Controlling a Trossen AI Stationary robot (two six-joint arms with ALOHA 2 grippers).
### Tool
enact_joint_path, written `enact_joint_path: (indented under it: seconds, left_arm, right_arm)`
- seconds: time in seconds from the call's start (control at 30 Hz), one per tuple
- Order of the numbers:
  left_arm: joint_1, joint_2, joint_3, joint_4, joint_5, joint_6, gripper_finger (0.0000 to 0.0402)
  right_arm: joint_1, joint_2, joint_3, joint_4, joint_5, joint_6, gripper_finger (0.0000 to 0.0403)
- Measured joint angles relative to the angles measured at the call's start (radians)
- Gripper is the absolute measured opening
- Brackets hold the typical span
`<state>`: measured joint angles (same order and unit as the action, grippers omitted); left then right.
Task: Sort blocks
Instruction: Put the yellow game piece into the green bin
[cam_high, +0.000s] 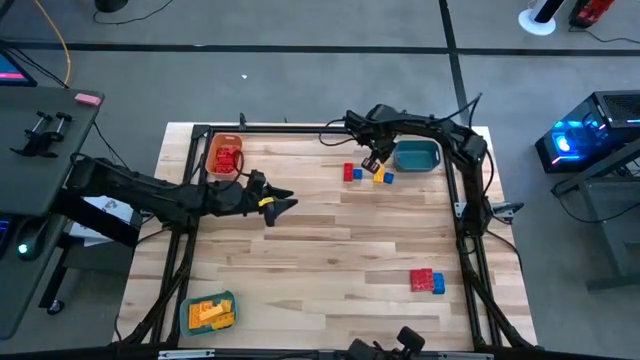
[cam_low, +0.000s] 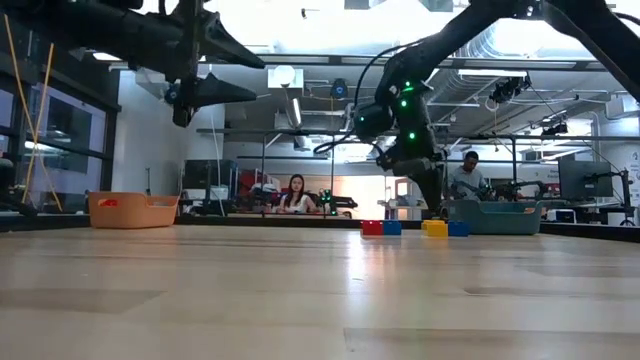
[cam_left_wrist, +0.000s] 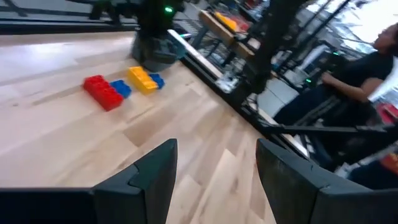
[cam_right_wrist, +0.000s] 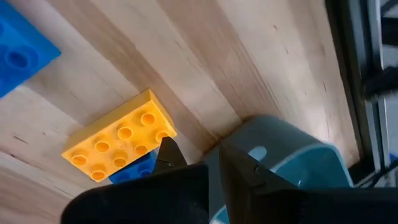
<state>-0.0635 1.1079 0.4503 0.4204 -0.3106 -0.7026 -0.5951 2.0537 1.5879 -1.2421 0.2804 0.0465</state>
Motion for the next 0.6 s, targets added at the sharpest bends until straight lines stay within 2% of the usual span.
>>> enact_joint_path:
  seconds: [0.2,0.6]
  left_arm:
    - [0.000,0.008,0.000,-0.008,-0.078,0.001,0.0202]
    - [0.000,0.007,0.000,-0.007,-0.083,0.023,0.0202]
  right_arm:
    - [0.008,0.002,0.000,0.037,0.000,-0.027,0.0000]
    - [0.065,0.000,-0.105,0.045,0.009,0.025,0.0000]
